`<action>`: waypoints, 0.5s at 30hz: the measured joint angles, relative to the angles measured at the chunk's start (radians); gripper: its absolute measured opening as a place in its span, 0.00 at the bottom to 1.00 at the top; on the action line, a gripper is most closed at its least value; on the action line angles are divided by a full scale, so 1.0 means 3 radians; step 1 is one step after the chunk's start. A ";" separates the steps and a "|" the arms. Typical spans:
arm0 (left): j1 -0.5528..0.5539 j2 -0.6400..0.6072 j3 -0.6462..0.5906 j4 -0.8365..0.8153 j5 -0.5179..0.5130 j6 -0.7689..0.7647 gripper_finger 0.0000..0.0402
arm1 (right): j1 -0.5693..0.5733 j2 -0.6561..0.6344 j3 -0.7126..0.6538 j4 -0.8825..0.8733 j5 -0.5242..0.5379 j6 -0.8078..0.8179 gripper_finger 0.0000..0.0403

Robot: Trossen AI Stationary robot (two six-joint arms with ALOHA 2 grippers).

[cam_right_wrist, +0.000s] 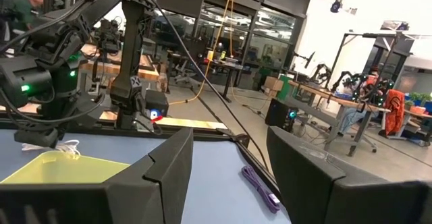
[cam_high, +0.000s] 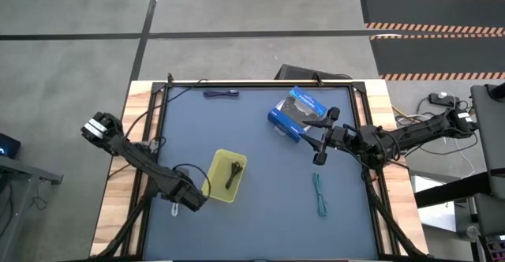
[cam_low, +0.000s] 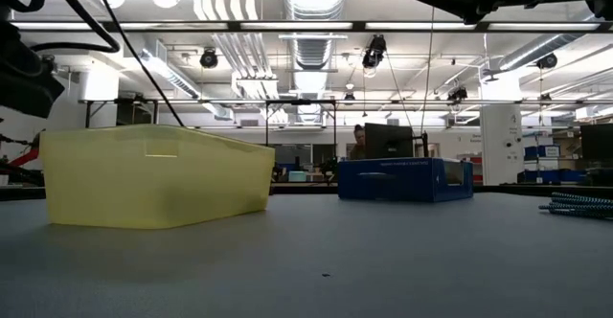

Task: Pick and place USB-C Cables
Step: Put the white charger cable into the yellow bin

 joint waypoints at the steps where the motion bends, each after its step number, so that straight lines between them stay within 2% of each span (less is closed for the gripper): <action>1: 0.0000 0.0000 0.0000 0.0007 -0.0027 -0.0001 0.28 | -0.0001 0.0000 -0.0001 -0.0001 0.0000 0.0003 0.45; 15: 0.0000 0.0000 -0.0006 0.0052 -0.0063 -0.0004 0.28 | 0.0000 0.0000 -0.0001 -0.0022 0.0000 0.0008 0.45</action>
